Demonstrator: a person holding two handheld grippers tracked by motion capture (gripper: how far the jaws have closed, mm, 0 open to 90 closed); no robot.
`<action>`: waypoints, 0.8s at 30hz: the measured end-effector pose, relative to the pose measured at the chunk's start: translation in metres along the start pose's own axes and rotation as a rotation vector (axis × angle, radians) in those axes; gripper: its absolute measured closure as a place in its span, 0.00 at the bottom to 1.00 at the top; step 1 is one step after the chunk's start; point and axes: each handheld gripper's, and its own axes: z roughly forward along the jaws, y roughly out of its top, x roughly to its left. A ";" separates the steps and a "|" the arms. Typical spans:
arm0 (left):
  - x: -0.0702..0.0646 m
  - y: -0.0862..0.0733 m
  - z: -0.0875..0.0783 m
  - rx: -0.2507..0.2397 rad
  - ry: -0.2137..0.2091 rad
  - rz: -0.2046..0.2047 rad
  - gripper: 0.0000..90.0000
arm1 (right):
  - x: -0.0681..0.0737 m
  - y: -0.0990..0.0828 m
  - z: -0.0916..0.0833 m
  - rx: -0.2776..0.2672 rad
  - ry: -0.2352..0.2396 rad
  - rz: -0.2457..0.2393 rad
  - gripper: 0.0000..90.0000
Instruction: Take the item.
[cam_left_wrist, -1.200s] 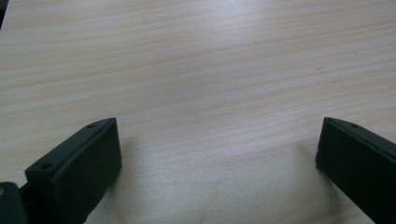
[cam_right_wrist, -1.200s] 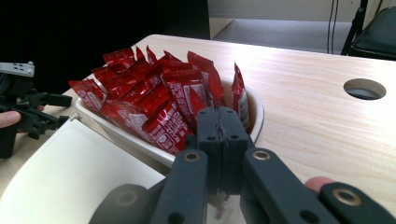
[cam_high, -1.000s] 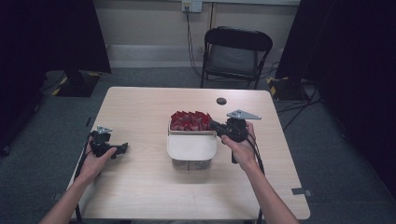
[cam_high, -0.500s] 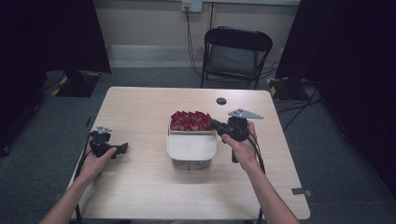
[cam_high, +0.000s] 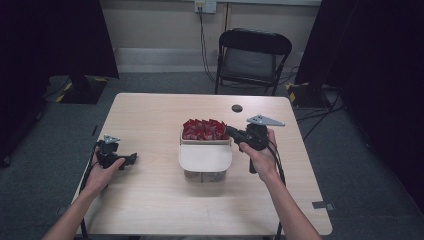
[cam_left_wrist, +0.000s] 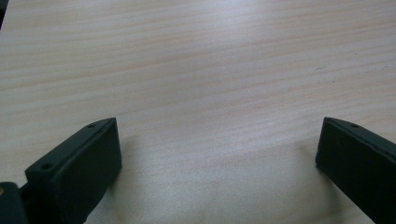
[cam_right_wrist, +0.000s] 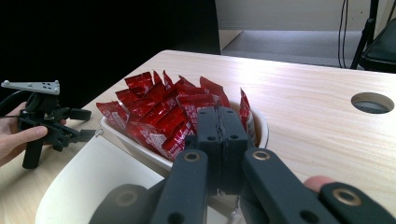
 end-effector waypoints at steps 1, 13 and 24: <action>0.000 0.000 0.000 0.000 0.000 0.000 0.00 | 0.000 0.000 0.000 -0.001 0.001 0.000 1.00; 0.000 0.000 0.000 0.000 0.000 0.000 0.00 | 0.000 0.004 -0.005 -0.017 0.008 -0.001 1.00; 0.000 0.000 0.000 0.000 0.000 0.000 0.00 | 0.005 0.010 -0.009 -0.034 0.022 -0.006 1.00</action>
